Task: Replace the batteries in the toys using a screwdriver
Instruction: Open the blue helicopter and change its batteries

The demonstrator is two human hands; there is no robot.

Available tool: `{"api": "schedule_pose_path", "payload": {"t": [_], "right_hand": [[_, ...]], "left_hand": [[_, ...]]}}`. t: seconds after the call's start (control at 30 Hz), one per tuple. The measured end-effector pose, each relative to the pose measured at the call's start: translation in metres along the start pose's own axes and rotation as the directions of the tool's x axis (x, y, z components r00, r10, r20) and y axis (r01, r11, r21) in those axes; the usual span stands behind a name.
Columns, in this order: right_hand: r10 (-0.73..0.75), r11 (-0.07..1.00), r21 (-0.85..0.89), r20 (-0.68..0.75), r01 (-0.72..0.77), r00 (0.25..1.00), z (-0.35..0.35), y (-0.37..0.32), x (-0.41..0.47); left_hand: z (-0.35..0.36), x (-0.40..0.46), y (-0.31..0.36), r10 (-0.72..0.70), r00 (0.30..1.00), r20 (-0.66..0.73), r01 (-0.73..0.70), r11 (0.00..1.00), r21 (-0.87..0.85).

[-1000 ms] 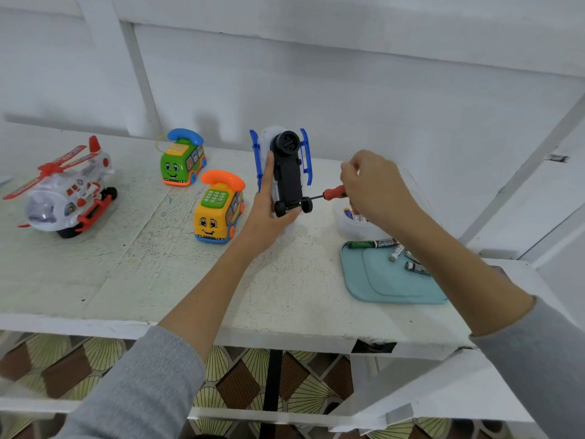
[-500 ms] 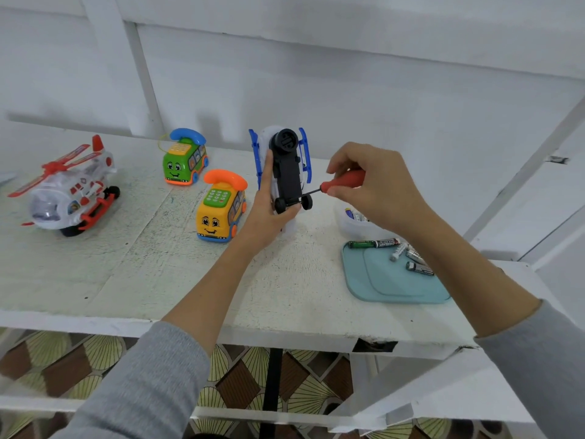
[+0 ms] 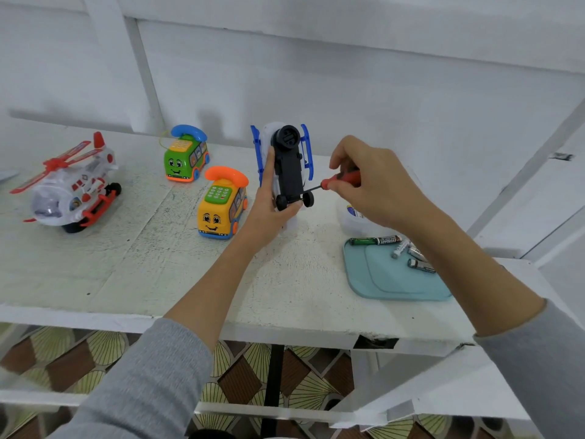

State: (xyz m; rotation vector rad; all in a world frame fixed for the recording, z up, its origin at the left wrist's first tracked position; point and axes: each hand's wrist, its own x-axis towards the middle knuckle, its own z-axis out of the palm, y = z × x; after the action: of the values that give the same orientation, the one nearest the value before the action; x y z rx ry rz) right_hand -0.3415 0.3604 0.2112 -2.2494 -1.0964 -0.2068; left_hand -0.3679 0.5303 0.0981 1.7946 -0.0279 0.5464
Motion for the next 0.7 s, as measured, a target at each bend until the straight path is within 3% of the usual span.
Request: {"api": "schedule_pose_path", "payload": {"t": [0.2, 0.3, 0.37, 0.47, 0.6, 0.7], "right_hand": [[-0.125, 0.992, -0.001, 0.072, 0.126, 0.989, -0.0068, 0.0001, 0.0012], [-0.031, 0.995, -0.090, 0.120, 0.042, 0.992, -0.0058, 0.0005, 0.0014], [-0.006, 0.996, -0.093, 0.067, 0.012, 0.998, -0.0040, 0.0021, 0.0024], [-0.088, 0.996, -0.039, -0.047, 0.086, 0.995, -0.0014, 0.0030, 0.0019], [-0.109, 0.992, 0.058, -0.018, 0.110, 0.994, -0.0030, 0.0027, -0.0025], [-0.117, 0.993, 0.004, 0.032, 0.117, 0.993, -0.0017, 0.0008, -0.0023]], "left_hand": [[0.0003, -0.0007, -0.0004, 0.010, 1.000, 0.004, -0.010, 1.000, 0.007], [-0.0006, -0.0019, 0.0000, -0.006, 1.000, 0.003, 0.006, 1.000, 0.000], [-0.0005, -0.0020, 0.0002, -0.005, 1.000, 0.003, 0.005, 1.000, 0.008], [0.0000, -0.0015, 0.0000, 0.008, 1.000, 0.001, -0.008, 1.000, 0.010], [0.0001, -0.0036, 0.0026, 0.004, 1.000, 0.005, -0.004, 1.000, -0.002], [-0.0020, -0.0026, 0.0011, -0.011, 1.000, 0.010, 0.011, 1.000, 0.003]]}}
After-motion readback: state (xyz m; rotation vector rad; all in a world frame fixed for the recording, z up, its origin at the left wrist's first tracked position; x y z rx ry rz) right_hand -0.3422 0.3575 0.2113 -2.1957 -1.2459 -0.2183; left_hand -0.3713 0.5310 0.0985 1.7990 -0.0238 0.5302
